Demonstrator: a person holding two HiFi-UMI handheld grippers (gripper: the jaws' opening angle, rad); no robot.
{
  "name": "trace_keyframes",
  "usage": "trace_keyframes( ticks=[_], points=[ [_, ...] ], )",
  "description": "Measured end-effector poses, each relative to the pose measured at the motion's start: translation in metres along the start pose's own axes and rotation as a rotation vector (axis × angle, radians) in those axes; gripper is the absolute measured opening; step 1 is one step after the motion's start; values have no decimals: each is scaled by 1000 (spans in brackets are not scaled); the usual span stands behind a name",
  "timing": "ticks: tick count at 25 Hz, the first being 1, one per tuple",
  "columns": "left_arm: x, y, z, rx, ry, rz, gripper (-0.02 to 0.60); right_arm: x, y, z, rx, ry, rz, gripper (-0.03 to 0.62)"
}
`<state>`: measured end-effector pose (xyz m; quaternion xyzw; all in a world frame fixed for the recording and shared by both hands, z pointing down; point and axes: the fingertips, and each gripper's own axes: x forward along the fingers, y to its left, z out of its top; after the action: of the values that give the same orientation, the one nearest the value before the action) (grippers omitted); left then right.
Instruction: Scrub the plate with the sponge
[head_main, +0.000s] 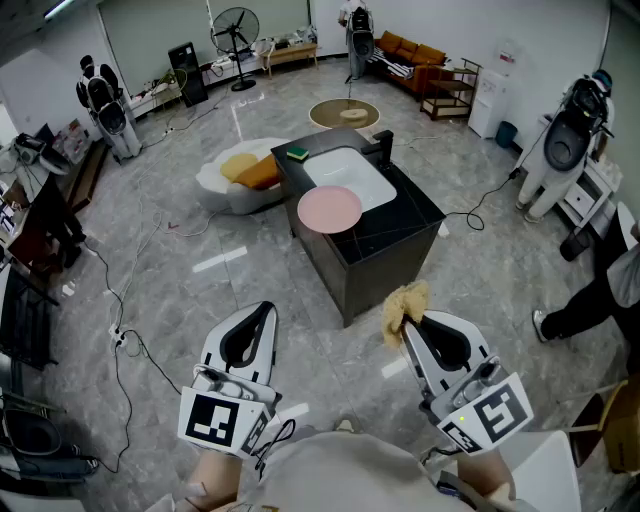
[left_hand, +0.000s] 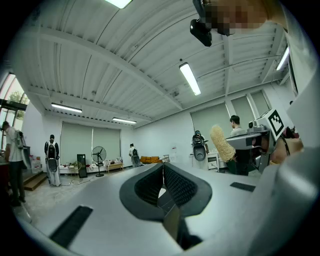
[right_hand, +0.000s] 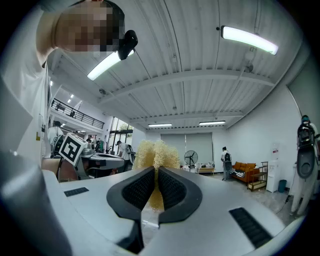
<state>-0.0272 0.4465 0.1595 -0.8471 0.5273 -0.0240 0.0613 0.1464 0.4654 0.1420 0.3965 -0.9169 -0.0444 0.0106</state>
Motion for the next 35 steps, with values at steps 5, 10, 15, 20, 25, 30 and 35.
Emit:
trace_keyframes(
  ticks=[5, 10, 15, 20, 25, 30, 35],
  points=[
    [5, 3, -4, -7, 2, 4, 21, 5, -5, -3, 9, -5, -8, 46],
    [8, 1, -7, -12, 10, 5, 21, 6, -9, -6, 16, -1, 1, 46],
    [15, -2, -9, -11, 19, 16, 21, 5, -18, -14, 34, 8, 13, 46],
    [27, -7, -15, -18, 45, 30, 21, 0, -25, -23, 55, 24, 35, 46],
    [37, -11, -16, -15, 47, 31, 21, 5, -38, -26, 55, 26, 44, 46],
    [52, -4, -29, -8, 50, 32, 21, 20, -46, -45, 65, 39, 55, 46],
    [76, 11, -48, -49, 40, 15, 21, 47, -55, -63, 54, 52, 55, 46]
  ],
)
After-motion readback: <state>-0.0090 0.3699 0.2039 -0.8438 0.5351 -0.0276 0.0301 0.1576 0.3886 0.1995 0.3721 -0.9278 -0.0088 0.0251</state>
